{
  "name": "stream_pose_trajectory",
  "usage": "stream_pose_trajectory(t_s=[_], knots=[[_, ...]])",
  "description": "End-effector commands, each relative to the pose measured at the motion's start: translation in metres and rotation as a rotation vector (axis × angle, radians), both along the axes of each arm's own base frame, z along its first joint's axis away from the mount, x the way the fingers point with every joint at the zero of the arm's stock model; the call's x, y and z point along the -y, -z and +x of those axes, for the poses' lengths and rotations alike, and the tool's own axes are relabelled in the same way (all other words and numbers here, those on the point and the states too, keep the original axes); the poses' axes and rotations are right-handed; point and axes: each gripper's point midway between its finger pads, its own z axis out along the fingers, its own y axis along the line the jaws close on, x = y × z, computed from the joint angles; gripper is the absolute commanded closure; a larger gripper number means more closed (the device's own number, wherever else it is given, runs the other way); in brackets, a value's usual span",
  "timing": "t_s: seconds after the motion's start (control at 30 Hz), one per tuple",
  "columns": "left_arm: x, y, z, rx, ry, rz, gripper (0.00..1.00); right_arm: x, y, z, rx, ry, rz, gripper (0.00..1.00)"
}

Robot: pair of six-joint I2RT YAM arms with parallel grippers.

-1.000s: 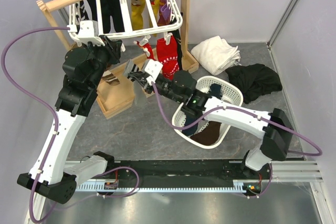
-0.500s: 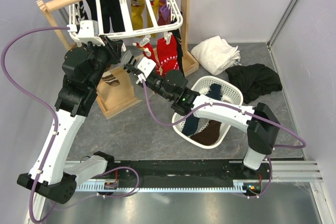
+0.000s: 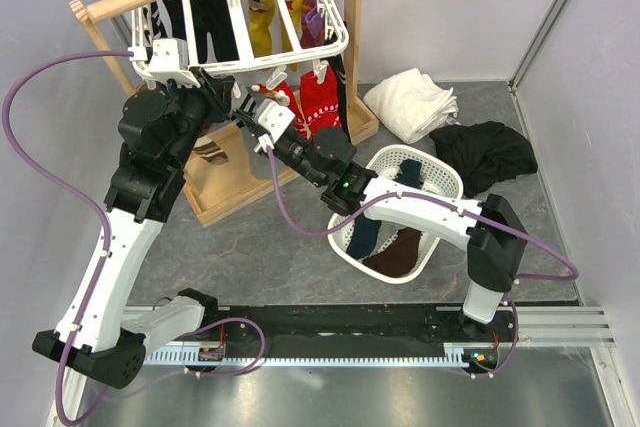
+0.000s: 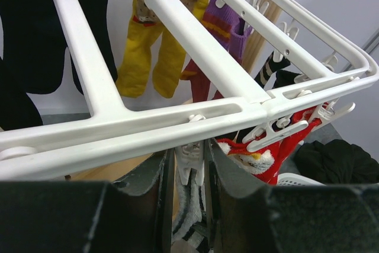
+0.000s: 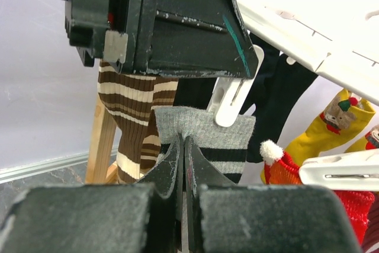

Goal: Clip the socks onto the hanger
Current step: Clamp the sock onto the hanger.

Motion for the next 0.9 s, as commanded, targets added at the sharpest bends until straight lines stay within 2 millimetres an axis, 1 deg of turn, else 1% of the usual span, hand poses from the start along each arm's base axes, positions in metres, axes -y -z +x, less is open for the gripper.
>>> stream_pose_trajectory(t_s=[0.0,0.3,0.37,0.5,0.77,0.83,0.87], knots=[[0.003,-0.014,-0.007,0.021,0.021,-0.035,0.98,0.0,-0.028,0.0,0.047,0.007,0.058,1.0],[0.002,-0.013,-0.008,0.017,0.02,-0.031,0.98,-0.002,-0.033,0.001,0.051,0.008,0.068,1.0],[0.003,-0.013,-0.008,0.018,0.023,-0.032,0.98,-0.001,-0.037,0.0,0.056,0.007,0.074,1.0],[0.003,-0.013,-0.008,0.017,0.022,-0.032,0.98,-0.002,-0.038,0.002,0.055,0.012,0.076,1.0],[0.003,-0.014,-0.009,0.016,0.024,-0.036,0.98,0.001,-0.044,0.003,0.06,0.022,0.089,1.0],[0.003,-0.016,-0.011,0.02,0.025,-0.039,0.94,0.0,-0.044,0.003,0.059,0.022,0.091,1.0],[0.002,-0.019,-0.012,0.029,0.027,-0.041,0.86,0.0,-0.043,0.003,0.058,0.023,0.09,1.0]])
